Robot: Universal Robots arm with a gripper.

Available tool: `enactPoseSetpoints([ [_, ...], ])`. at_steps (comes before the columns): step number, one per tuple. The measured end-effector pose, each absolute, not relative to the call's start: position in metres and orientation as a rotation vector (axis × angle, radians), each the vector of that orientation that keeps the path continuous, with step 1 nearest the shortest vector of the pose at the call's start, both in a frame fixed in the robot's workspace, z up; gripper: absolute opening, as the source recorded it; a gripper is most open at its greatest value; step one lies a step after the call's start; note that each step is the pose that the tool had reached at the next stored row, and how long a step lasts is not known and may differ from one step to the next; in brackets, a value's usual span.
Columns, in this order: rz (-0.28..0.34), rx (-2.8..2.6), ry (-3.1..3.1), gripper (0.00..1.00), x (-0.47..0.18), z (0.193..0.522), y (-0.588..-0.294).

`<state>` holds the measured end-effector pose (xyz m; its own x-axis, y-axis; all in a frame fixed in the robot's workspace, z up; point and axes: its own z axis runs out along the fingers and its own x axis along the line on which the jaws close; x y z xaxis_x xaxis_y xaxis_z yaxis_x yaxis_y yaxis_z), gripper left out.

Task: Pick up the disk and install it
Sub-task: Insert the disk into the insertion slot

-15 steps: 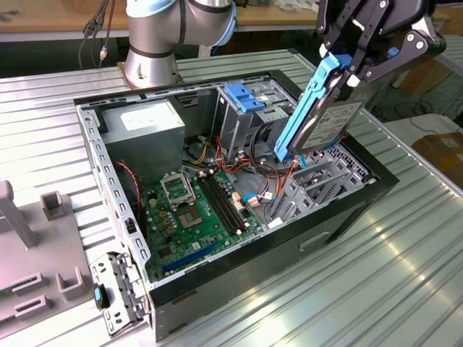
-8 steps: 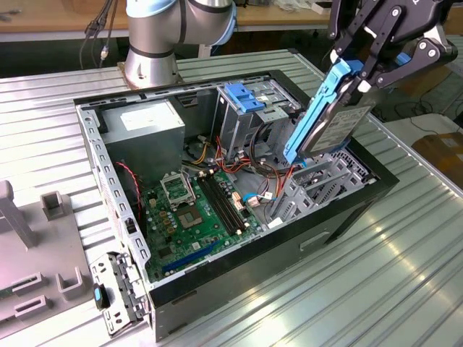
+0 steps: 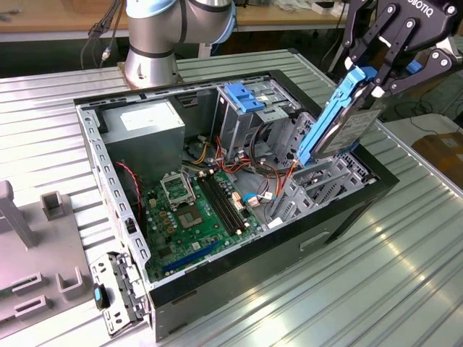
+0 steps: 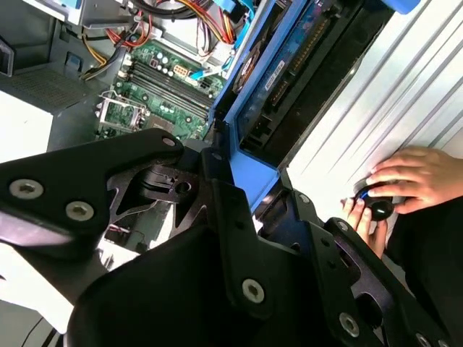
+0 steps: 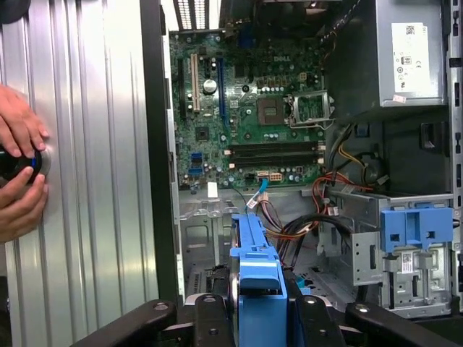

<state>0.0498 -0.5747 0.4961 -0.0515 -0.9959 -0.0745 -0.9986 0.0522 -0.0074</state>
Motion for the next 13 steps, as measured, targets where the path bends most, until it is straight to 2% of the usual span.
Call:
enactPoseSetpoints([
  [13,0.067,-2.125,2.229,0.37,0.0506,0.4872,-0.5776],
])
